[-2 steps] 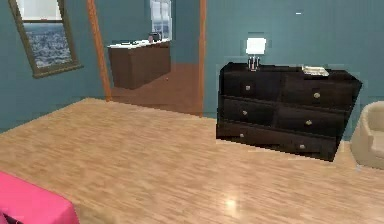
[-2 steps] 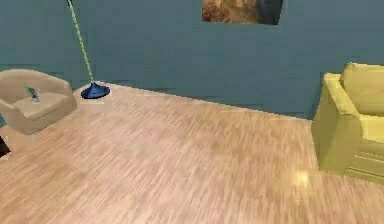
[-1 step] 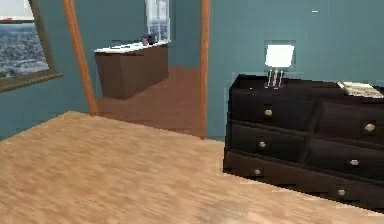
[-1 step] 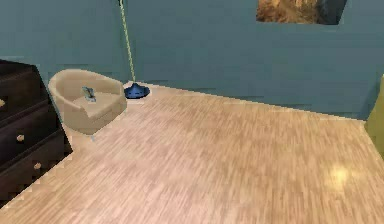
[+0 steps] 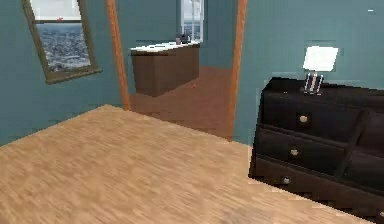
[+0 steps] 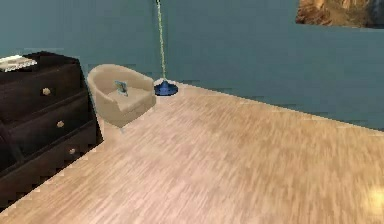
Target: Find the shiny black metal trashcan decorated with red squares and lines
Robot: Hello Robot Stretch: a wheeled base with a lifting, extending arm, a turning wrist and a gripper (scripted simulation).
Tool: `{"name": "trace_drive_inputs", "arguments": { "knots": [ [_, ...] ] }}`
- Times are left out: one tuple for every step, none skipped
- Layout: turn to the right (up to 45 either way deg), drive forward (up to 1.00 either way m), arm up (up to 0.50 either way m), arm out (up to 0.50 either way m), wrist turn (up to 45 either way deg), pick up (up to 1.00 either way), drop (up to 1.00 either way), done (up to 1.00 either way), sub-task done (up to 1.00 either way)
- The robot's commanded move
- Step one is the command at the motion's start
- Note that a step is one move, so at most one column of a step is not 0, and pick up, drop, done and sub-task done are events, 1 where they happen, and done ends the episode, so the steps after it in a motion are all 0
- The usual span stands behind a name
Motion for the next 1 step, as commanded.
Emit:
{"name": "trace_drive_inputs", "arguments": {
  "knots": [
    [0.0, 1.0, 0.0, 0.0, 0.0, 0.0, 0.0, 0.0, 0.0]
  ]
}}
